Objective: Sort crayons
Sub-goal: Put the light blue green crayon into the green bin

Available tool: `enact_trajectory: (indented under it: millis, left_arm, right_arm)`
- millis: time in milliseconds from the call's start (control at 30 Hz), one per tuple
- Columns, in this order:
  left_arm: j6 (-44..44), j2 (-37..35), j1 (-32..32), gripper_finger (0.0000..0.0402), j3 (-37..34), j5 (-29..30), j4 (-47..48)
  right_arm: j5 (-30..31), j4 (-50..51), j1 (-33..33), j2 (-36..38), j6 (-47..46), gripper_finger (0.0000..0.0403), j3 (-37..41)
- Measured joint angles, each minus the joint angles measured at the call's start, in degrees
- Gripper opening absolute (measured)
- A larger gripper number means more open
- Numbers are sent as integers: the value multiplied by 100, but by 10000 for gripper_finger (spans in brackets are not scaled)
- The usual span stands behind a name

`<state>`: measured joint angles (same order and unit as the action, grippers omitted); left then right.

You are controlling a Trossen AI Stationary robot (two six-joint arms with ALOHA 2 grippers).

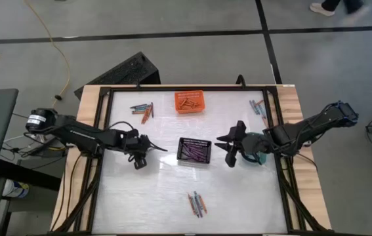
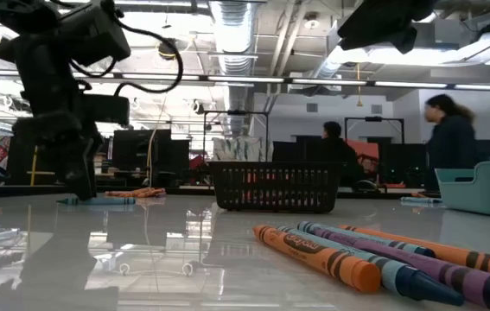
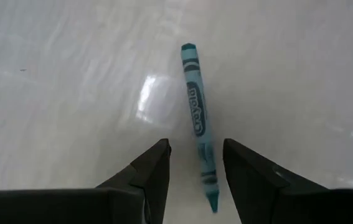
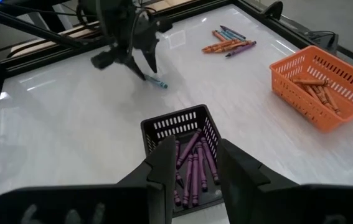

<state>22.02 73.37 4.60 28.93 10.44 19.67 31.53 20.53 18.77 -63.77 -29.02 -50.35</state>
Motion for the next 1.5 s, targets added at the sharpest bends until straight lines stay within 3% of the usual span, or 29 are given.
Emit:
enact_trajectory:
  millis: [200,367,433,700,1133,1333,1500]
  left_arm:
    - [302,566,5,120,64,-159,-303]
    - [356,565,4,28,39,-215,-508]
    - [341,526,-7,12,33,-255,-570]
    - [230,517,-127,3,332,-389,-382]
    - [-1244,510,-548,1,1971,-282,-269]
    - [-1753,504,-864,0,2641,-486,-898]
    - [-1853,505,-1111,0,3005,-995,-1791]
  right_arm:
    - [-32,-2,-22,0,-2,111,-1]
    - [-63,-7,-21,-2,-2,111,-2]
    - [-63,-4,-24,-2,0,111,-2]
    - [-169,-9,-92,-1,2,111,-2]
    - [-173,20,-77,0,-408,111,-2]
    - [-168,-138,-77,0,-487,111,-2]
    - [-161,-995,-81,1,175,111,-2]
